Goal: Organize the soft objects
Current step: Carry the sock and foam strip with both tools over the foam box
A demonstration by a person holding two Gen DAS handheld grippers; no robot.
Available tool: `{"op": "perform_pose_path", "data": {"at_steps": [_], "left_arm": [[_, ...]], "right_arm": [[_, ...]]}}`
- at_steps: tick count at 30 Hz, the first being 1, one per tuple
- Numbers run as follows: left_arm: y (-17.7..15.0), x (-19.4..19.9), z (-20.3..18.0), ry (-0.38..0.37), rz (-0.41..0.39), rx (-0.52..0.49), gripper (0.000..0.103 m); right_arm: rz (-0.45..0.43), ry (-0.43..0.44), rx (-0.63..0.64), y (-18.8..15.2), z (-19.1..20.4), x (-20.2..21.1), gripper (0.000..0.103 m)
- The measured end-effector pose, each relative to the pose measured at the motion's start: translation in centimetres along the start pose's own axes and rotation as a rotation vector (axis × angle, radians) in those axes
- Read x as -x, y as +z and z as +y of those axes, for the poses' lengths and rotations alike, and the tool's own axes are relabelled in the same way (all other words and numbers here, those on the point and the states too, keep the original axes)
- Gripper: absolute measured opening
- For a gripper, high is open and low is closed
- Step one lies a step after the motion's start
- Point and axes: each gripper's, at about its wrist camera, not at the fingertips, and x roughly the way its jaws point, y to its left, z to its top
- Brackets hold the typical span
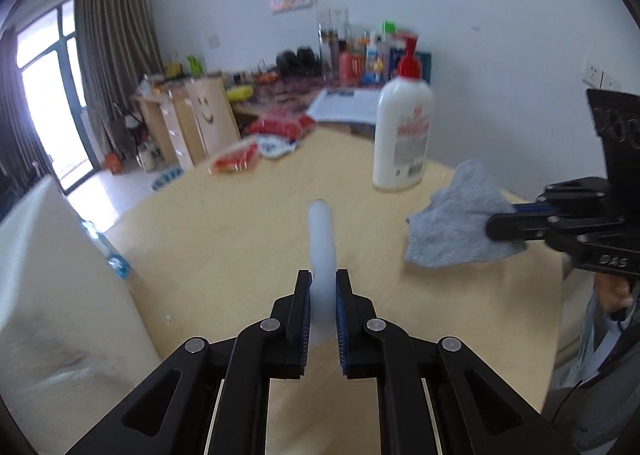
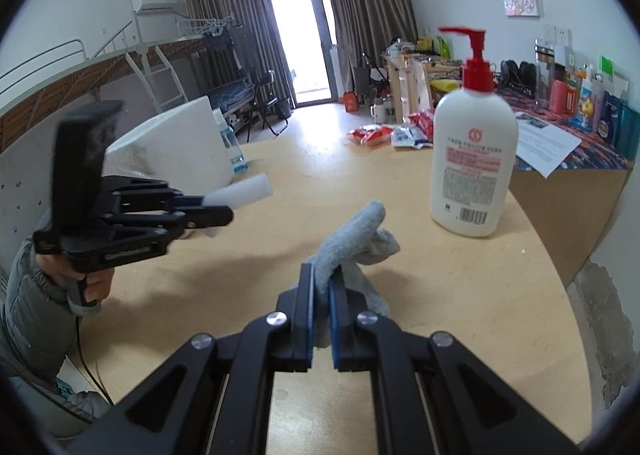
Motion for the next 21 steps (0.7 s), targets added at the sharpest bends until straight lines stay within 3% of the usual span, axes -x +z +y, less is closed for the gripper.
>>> {"op": "perform_pose_path", "data": {"at_steps": [6,21], "left_arm": [[0.3,4.4,-1.4,0.056,-0.091,0.036,0.012],[-0.2,15.9,-2.7,0.238,-0.460,0.165,0.012]], "right_arm": [[-0.061,-0.001,0.022,1.0,1.0,1.3,0.009],[-0.297,0.034,0.093,3.8,4.8,4.6,0.009]]}}
